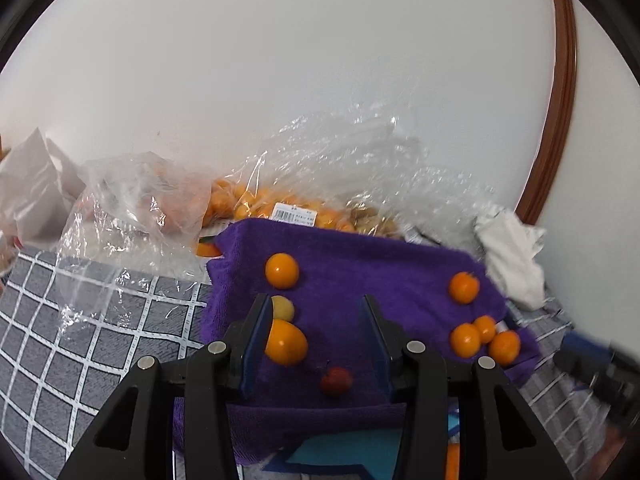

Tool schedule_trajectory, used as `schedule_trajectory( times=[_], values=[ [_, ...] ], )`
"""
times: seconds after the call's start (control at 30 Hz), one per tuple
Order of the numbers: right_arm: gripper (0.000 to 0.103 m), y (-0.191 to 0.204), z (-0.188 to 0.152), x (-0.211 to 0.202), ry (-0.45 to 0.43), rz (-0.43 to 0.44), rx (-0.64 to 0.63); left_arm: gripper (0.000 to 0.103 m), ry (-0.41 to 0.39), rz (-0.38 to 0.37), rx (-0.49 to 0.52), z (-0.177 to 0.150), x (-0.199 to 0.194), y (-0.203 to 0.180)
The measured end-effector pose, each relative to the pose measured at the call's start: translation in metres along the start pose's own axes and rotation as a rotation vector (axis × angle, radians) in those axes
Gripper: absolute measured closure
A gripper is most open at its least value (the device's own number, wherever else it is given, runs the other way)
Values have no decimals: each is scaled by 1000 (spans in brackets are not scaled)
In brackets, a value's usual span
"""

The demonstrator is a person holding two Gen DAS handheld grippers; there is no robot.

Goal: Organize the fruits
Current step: 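Grasp a blemished large orange with the right tool while the left tool withdraws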

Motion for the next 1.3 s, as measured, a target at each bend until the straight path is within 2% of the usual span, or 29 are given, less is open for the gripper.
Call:
schedule_trajectory(
  times=[0.17,0.23,0.27,0.33,0.4,0.47,0.67,0.87,0.97,1.13,1.3],
  values=[
    [45,9,-26,-10,37,-1,3,60,-18,-9,16,9,-13,-9],
    [47,20,-37,-5,97,42,-5,60,-14,-19,36,14,-21,-16],
    [51,27,-42,-3,115,65,-17,60,-6,-32,34,15,-26,-17],
    [52,37,-49,0,124,81,-45,60,27,-46,26,15,-35,-16],
    [52,47,-53,4,133,102,-70,60,52,-36,31,9,-46,-10],
    [52,56,-57,10,139,125,-80,60,73,5,40,1,-56,2],
    [52,68,-61,38,197,136,-106,60,119,75,46,-24,-76,41],
    [53,74,-67,60,257,122,-147,60,158,70,-38,-37,-78,67],
    [61,76,-67,61,252,93,-184,61,183,65,-48,-41,-75,67],
    [62,67,-67,52,232,111,-146,61,186,82,-12,-41,-76,59],
    [62,52,-70,28,196,108,-129,61,229,83,-6,-54,-69,51]
  ],
)
Point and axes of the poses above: each gripper's, at about its wrist camera, not at the fingertips, and x roughly the way its jaws point, y to its left, z to its top, the point moved 5 cm from there along x, roughly the way its jaws point, and after that the axes turned 9 degrees about -x, right-handed, at the moved point
